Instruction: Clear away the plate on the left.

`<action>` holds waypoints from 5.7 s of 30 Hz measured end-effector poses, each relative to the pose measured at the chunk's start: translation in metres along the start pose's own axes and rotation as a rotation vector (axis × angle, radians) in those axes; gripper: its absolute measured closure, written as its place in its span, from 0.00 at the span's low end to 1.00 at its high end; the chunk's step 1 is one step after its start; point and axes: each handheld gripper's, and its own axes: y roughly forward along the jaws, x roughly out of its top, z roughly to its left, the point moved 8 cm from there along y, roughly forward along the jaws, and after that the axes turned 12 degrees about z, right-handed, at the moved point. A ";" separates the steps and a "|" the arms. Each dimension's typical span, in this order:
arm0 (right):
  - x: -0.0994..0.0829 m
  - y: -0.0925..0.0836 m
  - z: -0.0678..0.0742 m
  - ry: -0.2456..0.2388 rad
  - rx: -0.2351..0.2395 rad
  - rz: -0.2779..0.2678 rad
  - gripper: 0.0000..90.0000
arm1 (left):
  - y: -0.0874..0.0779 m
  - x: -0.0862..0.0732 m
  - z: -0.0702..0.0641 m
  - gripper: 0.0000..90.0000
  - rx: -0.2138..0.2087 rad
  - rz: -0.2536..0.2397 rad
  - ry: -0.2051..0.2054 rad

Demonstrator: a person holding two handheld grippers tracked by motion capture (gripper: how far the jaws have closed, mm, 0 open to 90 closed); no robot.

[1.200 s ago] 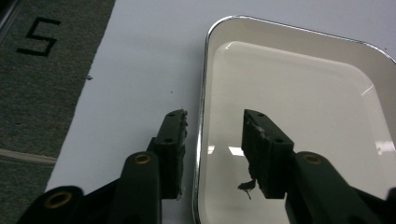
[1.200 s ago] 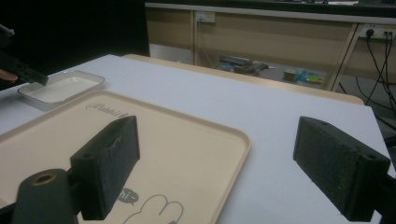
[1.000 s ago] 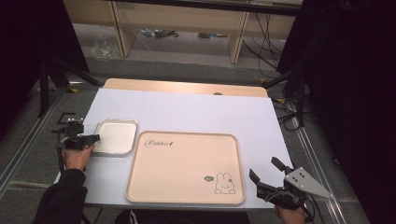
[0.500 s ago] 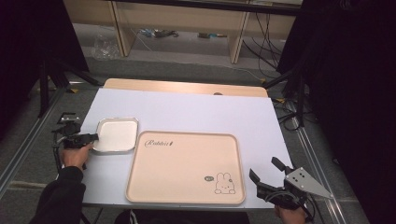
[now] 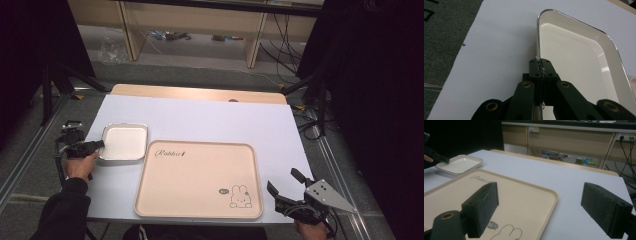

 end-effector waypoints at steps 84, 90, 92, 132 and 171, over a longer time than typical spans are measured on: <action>0.000 0.001 0.000 0.022 0.005 -0.016 0.17 | 0.026 -0.127 -0.226 0.98 -0.344 0.271 0.558; 0.001 0.000 -0.002 0.008 -0.004 -0.022 0.17 | 0.029 -0.136 -0.229 0.98 -0.351 0.293 0.581; 0.001 0.000 -0.002 0.007 -0.004 -0.022 0.17 | 0.030 -0.138 -0.231 0.97 -0.355 0.308 0.573; 0.001 0.001 -0.003 0.000 -0.015 -0.023 0.17 | -0.019 -0.197 -0.203 0.82 -0.294 0.403 0.700; -0.001 -0.001 -0.001 0.003 -0.006 0.003 0.17 | -0.040 -0.160 -0.193 0.28 -0.244 0.185 0.694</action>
